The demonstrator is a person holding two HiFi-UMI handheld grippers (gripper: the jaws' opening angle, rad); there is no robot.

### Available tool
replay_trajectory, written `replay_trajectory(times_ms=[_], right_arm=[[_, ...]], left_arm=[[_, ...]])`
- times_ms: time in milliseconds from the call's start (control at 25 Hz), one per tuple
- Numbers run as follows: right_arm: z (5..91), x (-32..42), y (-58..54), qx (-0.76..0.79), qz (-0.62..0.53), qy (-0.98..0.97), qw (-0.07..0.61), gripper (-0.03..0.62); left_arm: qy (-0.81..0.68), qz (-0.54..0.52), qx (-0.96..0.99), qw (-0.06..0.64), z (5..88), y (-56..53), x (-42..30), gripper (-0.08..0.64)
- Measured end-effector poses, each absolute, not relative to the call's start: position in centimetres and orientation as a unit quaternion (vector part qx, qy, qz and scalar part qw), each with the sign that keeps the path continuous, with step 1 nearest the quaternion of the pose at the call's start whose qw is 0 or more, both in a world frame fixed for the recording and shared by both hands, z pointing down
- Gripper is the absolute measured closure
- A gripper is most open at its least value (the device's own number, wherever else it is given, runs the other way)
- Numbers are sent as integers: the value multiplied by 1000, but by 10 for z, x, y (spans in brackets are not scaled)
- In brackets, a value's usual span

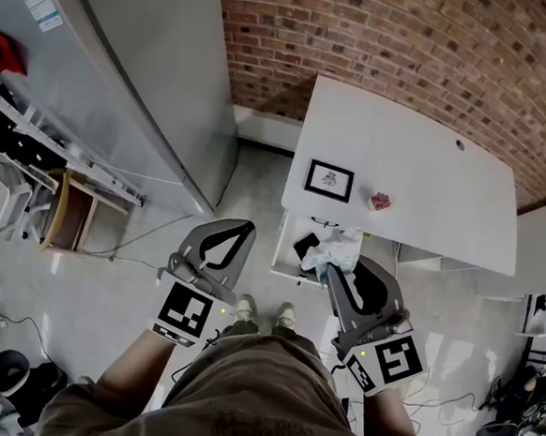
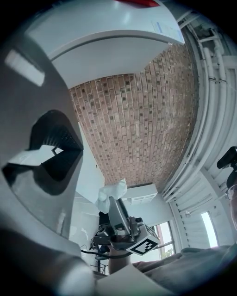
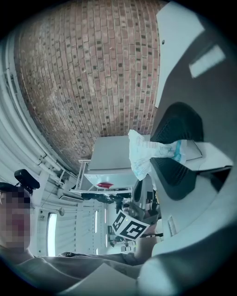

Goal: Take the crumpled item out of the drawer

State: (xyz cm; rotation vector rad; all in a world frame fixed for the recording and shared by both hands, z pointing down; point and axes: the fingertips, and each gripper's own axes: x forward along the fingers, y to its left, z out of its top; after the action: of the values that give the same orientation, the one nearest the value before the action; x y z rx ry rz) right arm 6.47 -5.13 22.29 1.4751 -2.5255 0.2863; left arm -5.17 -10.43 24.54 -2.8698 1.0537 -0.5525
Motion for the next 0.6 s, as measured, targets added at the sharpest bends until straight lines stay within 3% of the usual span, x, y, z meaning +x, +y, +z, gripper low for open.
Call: replay_trajectory(times_ms=[600], right_arm=[[224, 74, -52, 502, 98, -853, 105, 469]], left_arm=[[337, -178, -924, 19, 242, -103, -47, 560]])
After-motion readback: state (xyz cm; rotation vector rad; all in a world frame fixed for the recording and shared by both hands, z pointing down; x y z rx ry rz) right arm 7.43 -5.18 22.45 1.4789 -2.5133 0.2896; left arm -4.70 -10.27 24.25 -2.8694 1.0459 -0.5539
